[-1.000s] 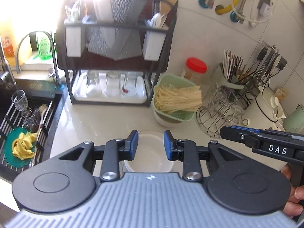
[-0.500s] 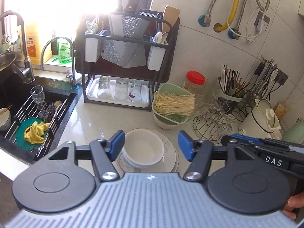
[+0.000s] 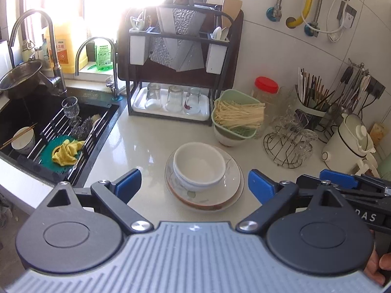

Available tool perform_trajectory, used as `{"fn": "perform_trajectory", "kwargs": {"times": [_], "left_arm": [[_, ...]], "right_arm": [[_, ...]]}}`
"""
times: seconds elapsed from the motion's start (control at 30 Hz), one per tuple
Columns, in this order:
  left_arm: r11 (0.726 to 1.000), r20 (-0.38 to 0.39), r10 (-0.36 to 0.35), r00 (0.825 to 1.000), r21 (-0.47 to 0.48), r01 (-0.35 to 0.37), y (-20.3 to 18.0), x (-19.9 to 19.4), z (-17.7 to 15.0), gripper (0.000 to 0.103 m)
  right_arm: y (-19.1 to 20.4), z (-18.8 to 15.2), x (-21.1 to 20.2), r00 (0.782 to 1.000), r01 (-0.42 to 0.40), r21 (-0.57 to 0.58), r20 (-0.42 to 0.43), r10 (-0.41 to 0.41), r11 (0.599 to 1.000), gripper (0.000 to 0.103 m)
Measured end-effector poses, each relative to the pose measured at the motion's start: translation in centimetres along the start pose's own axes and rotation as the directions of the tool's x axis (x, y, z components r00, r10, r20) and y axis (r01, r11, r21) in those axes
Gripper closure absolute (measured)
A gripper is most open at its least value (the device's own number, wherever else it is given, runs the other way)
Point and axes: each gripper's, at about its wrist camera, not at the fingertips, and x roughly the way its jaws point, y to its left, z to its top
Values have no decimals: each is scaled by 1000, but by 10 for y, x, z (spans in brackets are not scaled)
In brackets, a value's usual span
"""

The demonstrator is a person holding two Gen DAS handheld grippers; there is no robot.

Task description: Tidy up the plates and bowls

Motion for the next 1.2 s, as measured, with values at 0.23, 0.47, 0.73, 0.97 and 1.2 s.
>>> {"fn": "perform_trajectory", "kwargs": {"times": [0.23, 0.47, 0.73, 0.97, 1.2], "left_arm": [[1000, -17, 29, 999, -10, -29, 5, -9, -17, 3], [999, -15, 45, 999, -5, -45, -2, -21, -28, 3], [998, -7, 63, 998, -9, -63, -5, -32, -38, 3], [997, 17, 81, 997, -17, -80, -3, -45, -44, 3], [996, 23, 88, 996, 14, -89, -8, -51, -49, 3]], "right_arm": [[-4, -11, -8, 999, 28, 4, -18, -28, 1000, 18], [-6, -20, -17, 999, 38, 12, -13, -38, 999, 16], [-4, -27, -24, 999, 40, 23, -4, -40, 999, 16], [0, -30, -32, 999, 49, 26, 5, -49, 998, 16], [7, -31, -38, 998, 54, 21, 19, -54, 998, 16]]}}
